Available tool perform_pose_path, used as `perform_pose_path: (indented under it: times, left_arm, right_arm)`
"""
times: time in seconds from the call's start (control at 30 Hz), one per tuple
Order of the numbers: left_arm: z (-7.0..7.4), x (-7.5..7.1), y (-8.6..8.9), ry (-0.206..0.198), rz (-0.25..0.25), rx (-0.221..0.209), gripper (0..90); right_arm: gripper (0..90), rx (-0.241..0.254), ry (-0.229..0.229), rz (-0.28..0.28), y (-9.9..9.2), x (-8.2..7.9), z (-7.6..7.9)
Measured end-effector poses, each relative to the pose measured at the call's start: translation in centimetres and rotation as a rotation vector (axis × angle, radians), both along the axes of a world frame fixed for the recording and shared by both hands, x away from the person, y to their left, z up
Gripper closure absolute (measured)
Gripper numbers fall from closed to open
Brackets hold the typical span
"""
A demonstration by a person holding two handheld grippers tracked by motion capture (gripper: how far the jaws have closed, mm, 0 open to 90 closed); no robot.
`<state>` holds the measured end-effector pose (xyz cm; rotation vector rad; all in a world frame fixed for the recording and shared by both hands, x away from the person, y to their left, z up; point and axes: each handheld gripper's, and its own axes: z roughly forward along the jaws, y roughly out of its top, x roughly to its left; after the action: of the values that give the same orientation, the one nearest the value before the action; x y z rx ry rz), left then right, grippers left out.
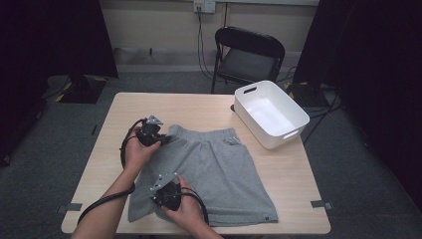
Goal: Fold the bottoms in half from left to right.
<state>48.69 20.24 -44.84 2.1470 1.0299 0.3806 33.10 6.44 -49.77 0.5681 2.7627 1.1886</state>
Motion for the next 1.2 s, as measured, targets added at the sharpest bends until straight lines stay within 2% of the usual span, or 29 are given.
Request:
perform_pose_path:
  times: [0.1,0.2,0.3,0.43,0.53,0.63,0.83,0.97,1.2]
  left_arm:
    - [0.3,0.0,-0.1,-0.005,-0.003,-0.001,84.4]
    - [0.4,-0.1,-0.2,-0.005,0.005,-0.021,84.8]
    - [0.8,-0.2,-0.1,-0.006,0.0,-0.023,85.0]
    - [1.5,-0.3,0.0,-0.001,0.007,-0.027,85.4]
    - [2.2,-0.3,-0.1,0.0,0.009,-0.038,85.8]
    - [2.9,-0.5,0.0,-0.002,0.004,-0.024,86.0]
    - [4.4,-0.7,0.2,-0.017,-0.001,-0.016,86.1]
    - [5.3,-1.0,0.4,-0.022,0.003,-0.027,86.1]
    - [6.0,-1.5,1.2,-0.033,0.008,-0.028,86.2]
  right_arm:
    - [88.6,0.024,0.02,0.005,-0.2,-0.1,0.6]
    - [88.7,0.069,0.03,0.008,-0.9,-0.1,1.6]
    - [88.7,0.107,0.036,0.001,-1.7,-0.1,2.4]
    - [88.7,0.124,0.03,0.0,-2.4,-0.3,3.2]
    - [88.7,0.15,0.044,-0.002,-2.8,-0.4,3.6]
    - [88.7,0.193,0.063,-0.005,-3.3,-0.5,4.3]
    - [88.7,0.219,0.037,-0.007,-3.8,-0.7,6.0]
    - [88.7,0.228,0.026,0.0,-3.7,-0.9,7.0]
    - [88.7,0.23,0.005,0.022,-3.2,-1.1,8.1]
